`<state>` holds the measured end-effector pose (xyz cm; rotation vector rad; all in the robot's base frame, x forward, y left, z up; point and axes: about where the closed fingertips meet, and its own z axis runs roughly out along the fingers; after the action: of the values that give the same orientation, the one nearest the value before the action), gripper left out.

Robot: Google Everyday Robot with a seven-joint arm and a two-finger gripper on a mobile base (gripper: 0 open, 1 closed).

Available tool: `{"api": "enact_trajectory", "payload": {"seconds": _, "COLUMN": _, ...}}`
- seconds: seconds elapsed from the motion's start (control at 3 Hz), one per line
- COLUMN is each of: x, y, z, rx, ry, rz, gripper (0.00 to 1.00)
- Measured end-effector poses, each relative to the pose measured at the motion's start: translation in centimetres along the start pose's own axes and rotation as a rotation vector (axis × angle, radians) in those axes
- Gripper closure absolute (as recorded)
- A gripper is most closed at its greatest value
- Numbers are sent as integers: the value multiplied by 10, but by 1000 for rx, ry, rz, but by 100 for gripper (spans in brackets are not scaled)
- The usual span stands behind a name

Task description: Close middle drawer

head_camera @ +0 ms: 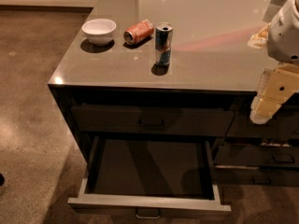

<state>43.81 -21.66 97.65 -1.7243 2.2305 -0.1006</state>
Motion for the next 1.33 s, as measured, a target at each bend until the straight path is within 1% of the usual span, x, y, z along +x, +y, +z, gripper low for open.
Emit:
{"api": "enact_trajectory", "payload": {"seconds": 0.33, "x": 0, "y": 0, "z": 0, "rx": 0, "ry": 0, "rz": 0, "gripper": 0}}
{"api": "enact_trajectory", "payload": {"seconds": 0.67, "x": 4, "y": 0, "z": 19, "rx": -49, "ry": -1, "rz": 3, "gripper": 0}}
{"api": "enact_trajectory", "payload": {"seconds": 1.0, "x": 20, "y": 16, "z": 73, "rx": -122, "ry": -42, "rz": 6, "gripper": 0}}
{"api": "enact_trajectory", "payload": {"seconds": 1.33, "x": 59, "y": 48, "z": 143, "rx": -152, "ry": -74, "rz": 35, "gripper": 0}}
